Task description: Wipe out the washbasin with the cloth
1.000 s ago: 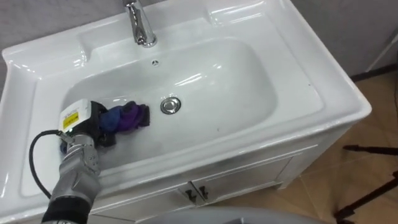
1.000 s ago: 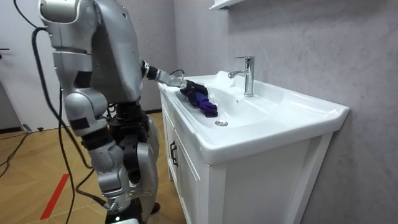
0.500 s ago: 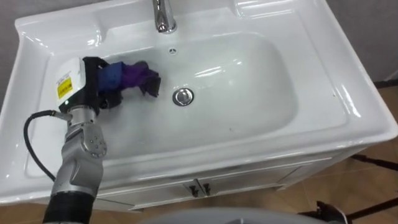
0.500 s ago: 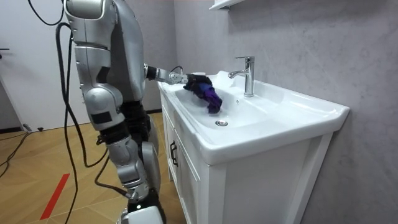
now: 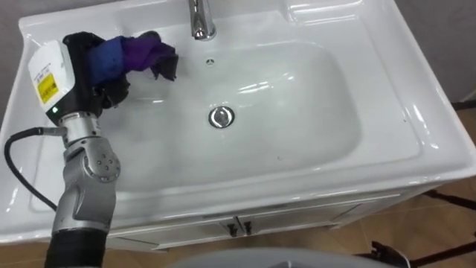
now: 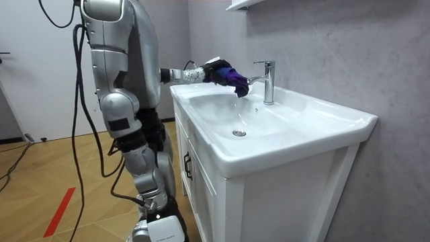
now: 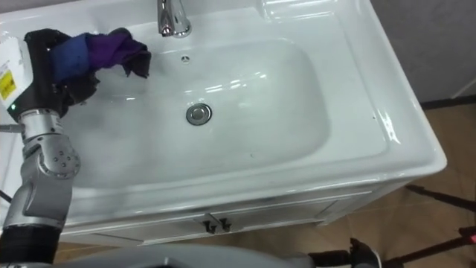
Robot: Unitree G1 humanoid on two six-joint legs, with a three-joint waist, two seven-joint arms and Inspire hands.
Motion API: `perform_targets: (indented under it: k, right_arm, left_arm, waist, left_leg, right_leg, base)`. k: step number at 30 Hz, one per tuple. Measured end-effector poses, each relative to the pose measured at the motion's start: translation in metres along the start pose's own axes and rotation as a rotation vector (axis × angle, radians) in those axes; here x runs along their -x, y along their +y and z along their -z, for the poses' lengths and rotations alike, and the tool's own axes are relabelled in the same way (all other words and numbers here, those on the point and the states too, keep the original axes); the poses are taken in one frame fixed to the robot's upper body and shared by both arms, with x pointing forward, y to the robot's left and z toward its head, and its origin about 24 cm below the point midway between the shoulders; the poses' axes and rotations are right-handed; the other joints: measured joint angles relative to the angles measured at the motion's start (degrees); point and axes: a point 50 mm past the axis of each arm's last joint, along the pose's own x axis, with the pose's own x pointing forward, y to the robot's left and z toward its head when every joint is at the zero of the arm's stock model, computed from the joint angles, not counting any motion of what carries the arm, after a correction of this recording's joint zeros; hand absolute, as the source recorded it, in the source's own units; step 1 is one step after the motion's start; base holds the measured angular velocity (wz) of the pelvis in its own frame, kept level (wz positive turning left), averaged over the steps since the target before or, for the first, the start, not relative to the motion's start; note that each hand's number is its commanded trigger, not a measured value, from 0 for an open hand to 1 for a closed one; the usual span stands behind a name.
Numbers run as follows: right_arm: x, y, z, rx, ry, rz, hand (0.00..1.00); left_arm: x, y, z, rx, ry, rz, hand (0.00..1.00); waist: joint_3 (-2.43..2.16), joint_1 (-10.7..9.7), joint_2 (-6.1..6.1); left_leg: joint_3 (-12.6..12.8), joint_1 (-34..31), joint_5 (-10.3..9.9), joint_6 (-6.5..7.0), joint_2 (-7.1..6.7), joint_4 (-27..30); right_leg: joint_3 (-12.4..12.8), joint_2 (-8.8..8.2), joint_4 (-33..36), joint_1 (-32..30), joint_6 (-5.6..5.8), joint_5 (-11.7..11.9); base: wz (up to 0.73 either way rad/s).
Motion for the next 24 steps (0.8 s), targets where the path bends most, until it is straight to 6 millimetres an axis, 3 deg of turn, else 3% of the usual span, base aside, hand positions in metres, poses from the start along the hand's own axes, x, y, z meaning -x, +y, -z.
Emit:
perform_targets:
  k: [15,24]
  right_arm:
    - [0.000,-0.001,0.003,-0.019,0.003,0.004,0.00]
    - [0.000,-0.003,0.003,0.009,0.002,0.006,0.00]
  left_arm:
    - [0.004,0.007,0.008,0.039,0.025,-0.074,1.00]
    - [0.019,0.007,0.037,-0.077,0.119,-0.069,1.00]
  waist:
    - [-0.10,1.4,0.14]
    - [-0.15,1.5,0.32]
  left_leg:
    - [0.0,0.0,0.0,0.00,-0.08,-0.1]
    - [-0.2,-0.4,0.0,0.01,-0.57,-0.3]
  right_leg:
    - [-0.2,-0.02,-0.1,0.0,0.00,0.0]
    - [-0.7,-0.37,0.0,0.0,0.03,0.0]
  base:
    - [0.01]
    - [0.06]
